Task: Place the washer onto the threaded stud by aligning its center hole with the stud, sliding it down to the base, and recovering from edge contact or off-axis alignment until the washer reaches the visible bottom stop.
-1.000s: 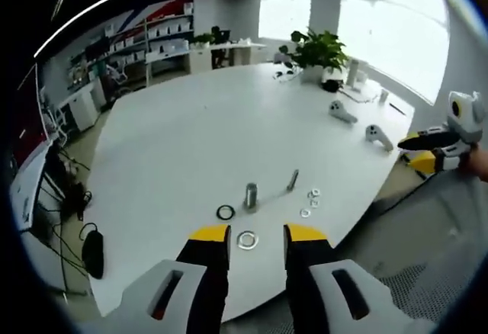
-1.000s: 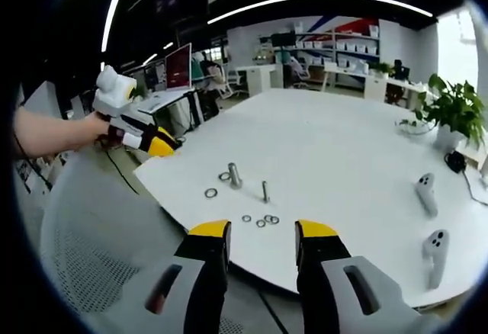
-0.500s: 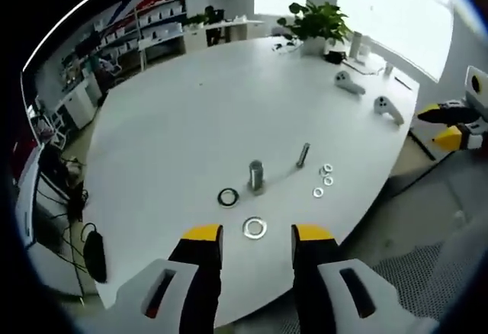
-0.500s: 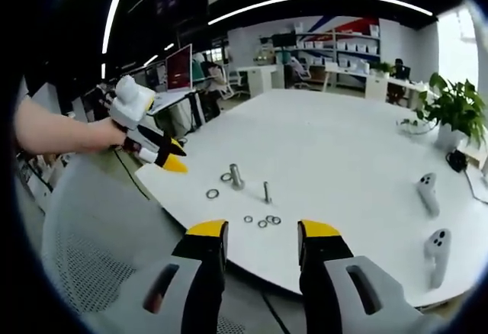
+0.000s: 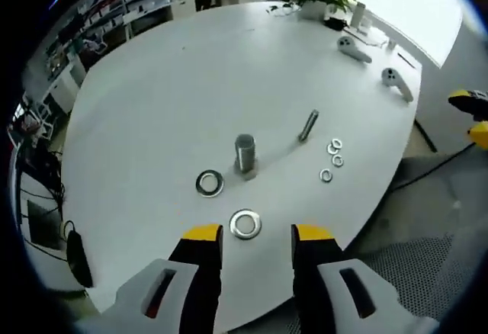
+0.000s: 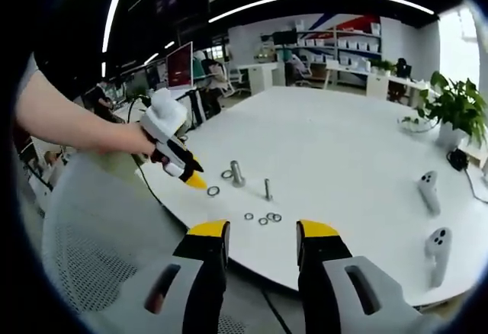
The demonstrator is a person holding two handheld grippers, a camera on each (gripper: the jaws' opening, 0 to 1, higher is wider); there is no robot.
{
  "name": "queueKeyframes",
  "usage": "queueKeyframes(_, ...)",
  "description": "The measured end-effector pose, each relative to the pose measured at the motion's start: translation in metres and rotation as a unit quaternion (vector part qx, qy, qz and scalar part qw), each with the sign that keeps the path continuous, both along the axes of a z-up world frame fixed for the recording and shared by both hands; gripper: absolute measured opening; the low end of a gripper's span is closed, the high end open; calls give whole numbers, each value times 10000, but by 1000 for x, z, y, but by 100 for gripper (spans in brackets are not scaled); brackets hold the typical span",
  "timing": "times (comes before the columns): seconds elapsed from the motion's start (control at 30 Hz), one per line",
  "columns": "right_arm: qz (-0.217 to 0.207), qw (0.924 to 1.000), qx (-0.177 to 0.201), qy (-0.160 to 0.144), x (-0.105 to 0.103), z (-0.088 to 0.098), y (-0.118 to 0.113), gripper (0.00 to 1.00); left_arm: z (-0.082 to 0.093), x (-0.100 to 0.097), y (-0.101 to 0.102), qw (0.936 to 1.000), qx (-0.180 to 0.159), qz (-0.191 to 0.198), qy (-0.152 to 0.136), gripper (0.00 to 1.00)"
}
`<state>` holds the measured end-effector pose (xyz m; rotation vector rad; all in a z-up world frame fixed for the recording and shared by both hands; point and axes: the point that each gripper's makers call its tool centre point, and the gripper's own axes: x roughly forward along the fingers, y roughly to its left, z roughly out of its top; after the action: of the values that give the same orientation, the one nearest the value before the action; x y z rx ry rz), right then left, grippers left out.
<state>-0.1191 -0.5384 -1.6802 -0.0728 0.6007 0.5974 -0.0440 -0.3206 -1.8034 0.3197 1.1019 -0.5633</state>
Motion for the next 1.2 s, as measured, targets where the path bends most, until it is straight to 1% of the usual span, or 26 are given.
queueKeyframes(0.03, -8, 10000, 2, 7, 0, 0, 0, 38, -6, -1, 2, 9998, 134, -80, 116, 34)
queueKeyframes(0.07, -10, 10000, 2, 10, 0, 0, -1, 38, -9, -1, 2, 9996, 186, -113, 185, 34)
queueKeyframes(0.2, 6, 10000, -14, 36, -1, -2, 0, 38, -22, 1, 2, 9989, 318, -197, 299, 34)
queueKeyframes(0.23, 6, 10000, -7, 42, -1, -2, 0, 38, -25, 1, 3, 9986, 342, -168, 355, 34)
queueKeyframes(0.33, 67, 9999, 53, 100, -4, -2, 3, 39, -31, -2, 2, 9982, 242, 24, 547, 35)
queueKeyframes(0.43, 176, 9997, 6, 167, -7, -3, 5, 39, -31, -3, 3, 9981, 299, 2, 531, 36)
queueKeyframes(0.5, 223, 9997, -79, 43, -7, 1, 5, 39, -32, -3, 4, 9978, 346, -67, 563, 36)
queueKeyframes(0.57, 207, 9998, -43, 53, -7, 2, 2, 39, -31, -1, 5, 9979, 349, -80, 540, 36)
queueKeyframes(0.63, 180, 9996, 60, 205, -8, 0, 0, 39, -30, 0, 5, 9980, 322, -57, 543, 36)
queueKeyframes(0.73, 168, 9995, 63, 254, -10, -3, -2, 39, -30, 2, 4, 9981, 279, -40, 556, 37)
queueKeyframes(0.77, 176, 9992, 78, 340, -13, -5, -2, 39, -31, 2, 3, 9981, 278, -51, 551, 37)
queueKeyframes(0.83, 213, 9990, 90, 374, -15, -6, -1, 39, -31, 3, 2, 9981, 275, -58, 546, 37)
queueKeyframes(0.9, 200, 9992, 90, 327, -17, -4, -2, 38, -31, 3, 1, 9981, 280, -74, 553, 37)
queueKeyframes(0.93, 193, 9991, 164, 332, -18, -3, -3, 38, -31, 3, 1, 9980, 295, -91, 554, 37)
queueKeyframes(1.0, 112, 9981, 441, 425, -20, -2, -3, 38, -32, 3, 2, 9979, 311, -105, 565, 37)
queueKeyframes(1.03, 142, 9974, 522, 466, -22, -2, -2, 39, -32, 3, 2, 9978, 308, -93, 580, 37)
queueKeyframes(1.07, 77, 9968, 579, 542, -23, -4, -3, 39, -32, 3, 2, 9977, 298, -80, 600, 37)
queueKeyframes(1.2, 47, 9973, 583, 448, -21, -2, -2, 40, -33, 3, 2, 9976, 324, -107, 600, 37)
